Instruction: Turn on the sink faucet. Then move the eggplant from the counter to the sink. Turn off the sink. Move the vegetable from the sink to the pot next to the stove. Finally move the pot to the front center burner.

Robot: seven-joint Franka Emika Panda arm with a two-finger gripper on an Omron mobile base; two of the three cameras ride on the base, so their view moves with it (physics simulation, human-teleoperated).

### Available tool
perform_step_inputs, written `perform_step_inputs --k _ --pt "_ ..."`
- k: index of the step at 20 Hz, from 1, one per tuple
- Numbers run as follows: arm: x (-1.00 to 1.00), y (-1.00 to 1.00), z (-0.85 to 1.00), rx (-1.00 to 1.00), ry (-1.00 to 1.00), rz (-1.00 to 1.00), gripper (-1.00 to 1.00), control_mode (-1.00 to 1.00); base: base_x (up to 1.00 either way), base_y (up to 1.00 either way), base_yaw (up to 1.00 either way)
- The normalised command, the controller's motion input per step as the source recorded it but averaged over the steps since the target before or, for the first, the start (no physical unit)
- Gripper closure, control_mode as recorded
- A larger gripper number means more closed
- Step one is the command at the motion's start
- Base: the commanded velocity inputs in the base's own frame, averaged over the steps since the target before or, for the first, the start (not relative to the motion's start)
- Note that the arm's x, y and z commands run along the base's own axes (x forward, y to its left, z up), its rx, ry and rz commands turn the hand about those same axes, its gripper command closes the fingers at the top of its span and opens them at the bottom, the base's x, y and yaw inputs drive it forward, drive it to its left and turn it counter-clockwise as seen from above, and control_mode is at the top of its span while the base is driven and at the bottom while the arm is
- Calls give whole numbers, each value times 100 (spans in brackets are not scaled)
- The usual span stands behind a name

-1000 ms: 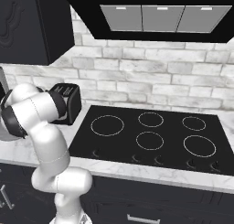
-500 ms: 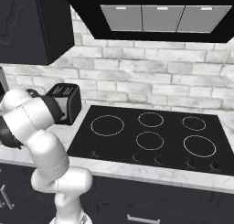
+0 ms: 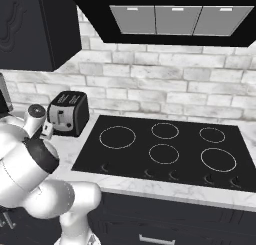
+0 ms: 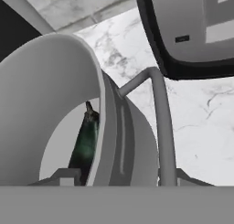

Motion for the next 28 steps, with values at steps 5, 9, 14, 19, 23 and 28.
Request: perform_step_inputs --k 5,9,14,19,23,28 --pt "-27 -78 44 10 2 -16 100 -100 0 0 0" --pt "-17 -79 55 9 4 -23 100 -100 0 0 0" --pt "-21 -81 35 5 5 -30 100 -100 0 0 0" --pt "-8 -82 30 2 9 -41 100 -100 0 0 0" --pt "-7 -78 29 2 9 -43 100 -100 0 0 0" --pt "-6 -79 17 2 7 -44 100 -100 0 0 0"
